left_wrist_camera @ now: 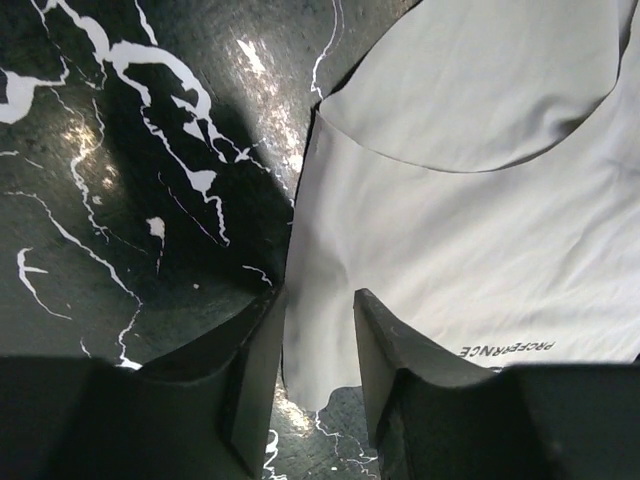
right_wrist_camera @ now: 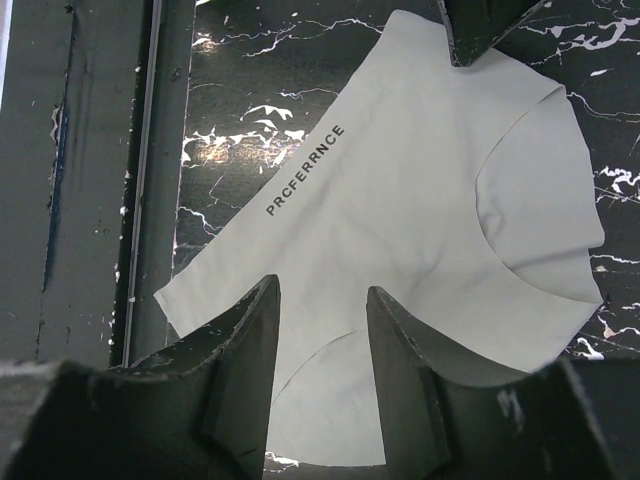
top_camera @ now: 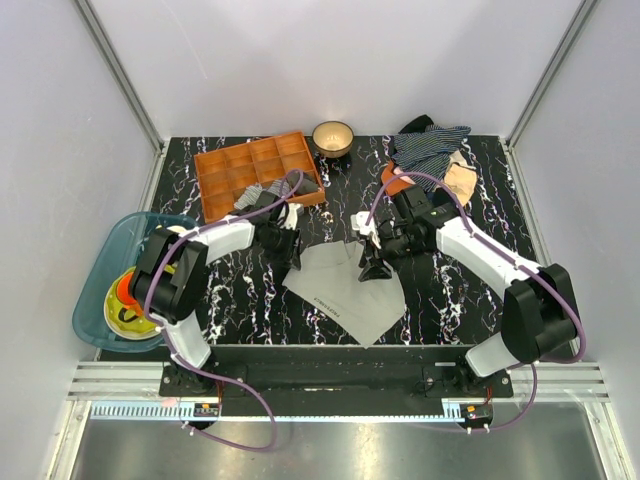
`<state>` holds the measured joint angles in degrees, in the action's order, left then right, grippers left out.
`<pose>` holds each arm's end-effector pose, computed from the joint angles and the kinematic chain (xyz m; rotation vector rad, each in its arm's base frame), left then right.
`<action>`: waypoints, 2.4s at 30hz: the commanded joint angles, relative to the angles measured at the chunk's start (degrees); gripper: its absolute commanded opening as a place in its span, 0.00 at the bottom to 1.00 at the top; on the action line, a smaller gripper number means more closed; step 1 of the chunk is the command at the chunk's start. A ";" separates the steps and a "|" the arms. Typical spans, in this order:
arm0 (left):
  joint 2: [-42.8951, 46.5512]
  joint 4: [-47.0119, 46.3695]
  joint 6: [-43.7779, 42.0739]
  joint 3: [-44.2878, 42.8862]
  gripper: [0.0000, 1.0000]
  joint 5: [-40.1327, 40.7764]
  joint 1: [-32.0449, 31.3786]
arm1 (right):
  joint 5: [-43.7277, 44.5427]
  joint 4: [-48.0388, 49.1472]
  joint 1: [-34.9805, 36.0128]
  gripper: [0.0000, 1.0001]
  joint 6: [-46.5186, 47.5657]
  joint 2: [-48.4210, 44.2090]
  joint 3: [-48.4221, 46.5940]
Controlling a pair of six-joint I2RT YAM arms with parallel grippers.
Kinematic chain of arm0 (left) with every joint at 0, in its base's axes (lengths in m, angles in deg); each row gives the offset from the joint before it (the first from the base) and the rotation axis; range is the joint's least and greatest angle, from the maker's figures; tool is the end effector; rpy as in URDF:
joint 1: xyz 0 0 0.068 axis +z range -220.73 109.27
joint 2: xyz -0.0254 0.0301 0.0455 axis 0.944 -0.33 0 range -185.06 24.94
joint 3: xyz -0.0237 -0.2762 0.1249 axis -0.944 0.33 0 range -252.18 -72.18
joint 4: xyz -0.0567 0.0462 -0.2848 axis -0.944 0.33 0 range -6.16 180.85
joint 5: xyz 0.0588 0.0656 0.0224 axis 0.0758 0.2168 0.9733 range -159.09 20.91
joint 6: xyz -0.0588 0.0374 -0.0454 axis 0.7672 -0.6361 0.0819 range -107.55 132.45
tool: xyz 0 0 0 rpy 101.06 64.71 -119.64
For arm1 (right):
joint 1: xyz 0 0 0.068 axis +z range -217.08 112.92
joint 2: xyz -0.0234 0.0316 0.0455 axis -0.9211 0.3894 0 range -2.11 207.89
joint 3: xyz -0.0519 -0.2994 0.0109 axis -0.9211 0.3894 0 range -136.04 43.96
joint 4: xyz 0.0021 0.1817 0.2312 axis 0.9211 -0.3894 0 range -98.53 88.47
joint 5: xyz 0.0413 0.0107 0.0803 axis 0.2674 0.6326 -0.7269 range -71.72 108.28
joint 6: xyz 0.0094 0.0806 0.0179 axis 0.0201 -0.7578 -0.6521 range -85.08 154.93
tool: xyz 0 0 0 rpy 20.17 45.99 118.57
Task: Roll the underwear
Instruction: Fold the underwear at the center of the board.
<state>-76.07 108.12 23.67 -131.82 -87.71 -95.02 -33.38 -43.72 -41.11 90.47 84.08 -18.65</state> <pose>0.3413 -0.1794 0.1344 0.4127 2.7422 -0.6150 0.2712 0.1954 0.2437 -1.7163 1.6180 0.9695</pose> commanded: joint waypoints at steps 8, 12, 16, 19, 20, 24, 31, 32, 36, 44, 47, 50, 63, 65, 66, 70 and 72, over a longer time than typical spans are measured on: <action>-0.86 2.36 -2.00 -1.62 0.02 -0.81 -0.49 | -2.57 1.24 -1.54 0.49 -0.97 -2.96 0.47; 1.60 2.54 -1.73 -2.33 0.00 -2.48 -1.02 | -2.92 1.24 -2.07 0.49 -1.14 -3.49 0.65; 3.89 2.62 -0.77 -2.59 0.00 -5.03 -2.07 | -3.10 1.24 -2.69 0.48 -1.23 -3.93 0.73; 5.65 2.62 0.11 -2.42 0.00 -6.52 -2.77 | -3.27 1.24 -3.21 0.49 -1.32 -4.36 0.91; 6.61 2.45 0.64 -2.33 0.00 -7.05 -2.86 | -3.36 1.24 -3.47 0.49 -1.32 -4.28 1.00; 8.64 1.74 1.87 -1.80 0.00 -9.07 -3.30 | -3.71 1.15 -3.91 0.49 -1.50 -4.46 1.09; 10.57 0.08 4.76 -1.71 0.00 -13.55 -5.23 | -3.89 1.15 -4.88 0.49 -1.58 -5.07 1.17; 10.83 -0.19 5.21 -1.71 0.00 -14.17 -5.59 | -3.98 1.15 -4.97 0.49 -1.67 -5.07 1.09; 10.75 -1.77 7.49 -1.89 0.00 -15.05 -8.74 | -4.15 1.06 -5.94 0.49 -1.94 -5.68 1.09; 10.22 -6.51 13.91 -2.33 0.00 -13.83 -14.55 | -5.12 1.15 -8.75 0.48 -2.37 -7.09 1.17; 10.13 -9.23 17.07 -2.24 0.00 -12.51 -16.83 | -5.47 1.06 -9.63 0.49 -2.46 -7.53 1.26; 9.17 -11.00 20.32 -2.33 0.00 -10.93 -19.12 | -5.82 1.06 -9.98 0.48 -2.46 -7.71 1.35; 2.23 -14.08 26.83 -5.31 0.00 -8.99 -26.77 | -6.52 1.06 -11.30 0.49 -2.29 -7.97 1.61; 1.52 -14.16 27.18 -5.75 0.00 -8.99 -27.47 | -6.52 0.97 -11.48 0.49 -2.29 -7.88 1.61; 1.17 -14.43 27.45 -5.84 0.00 -8.99 -27.65 | -6.52 1.06 -11.39 0.49 -2.29 -7.97 1.61; 0.12 -14.69 27.71 -6.19 0.00 -9.25 -28.88 | -6.44 1.06 -11.56 0.49 -2.29 -7.71 1.61; -0.15 -14.69 27.80 -6.28 0.00 -9.25 -29.49 | -6.52 1.15 -11.65 0.49 -2.29 -7.71 1.61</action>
<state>-75.13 95.68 50.07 -135.62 -97.52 -123.37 -38.34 -43.33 -52.25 88.64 77.88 -17.06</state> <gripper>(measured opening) 0.005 0.489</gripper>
